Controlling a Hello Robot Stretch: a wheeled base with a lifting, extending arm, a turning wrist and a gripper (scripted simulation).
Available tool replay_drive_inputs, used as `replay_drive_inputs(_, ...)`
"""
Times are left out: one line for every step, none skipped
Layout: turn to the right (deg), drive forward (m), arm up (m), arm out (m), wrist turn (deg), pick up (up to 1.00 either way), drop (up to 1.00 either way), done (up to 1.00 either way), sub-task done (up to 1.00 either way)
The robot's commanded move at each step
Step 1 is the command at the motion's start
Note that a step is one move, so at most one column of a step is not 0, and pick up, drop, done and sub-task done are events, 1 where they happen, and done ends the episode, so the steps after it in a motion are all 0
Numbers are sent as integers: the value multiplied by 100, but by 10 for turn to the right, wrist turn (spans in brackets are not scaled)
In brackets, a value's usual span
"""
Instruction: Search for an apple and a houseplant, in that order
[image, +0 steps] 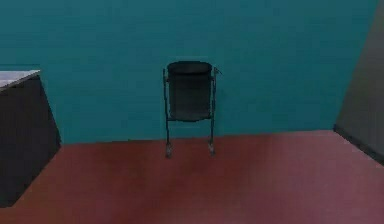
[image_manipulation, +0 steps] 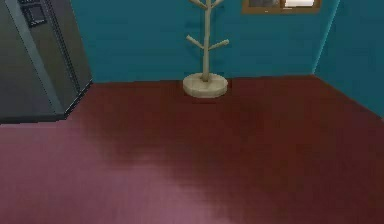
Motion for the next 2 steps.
replay_drive_inputs(-90,0,0,0,0,0,0,0,0)
replay_drive_inputs(0,20,0,0,0,0,0,0,0)
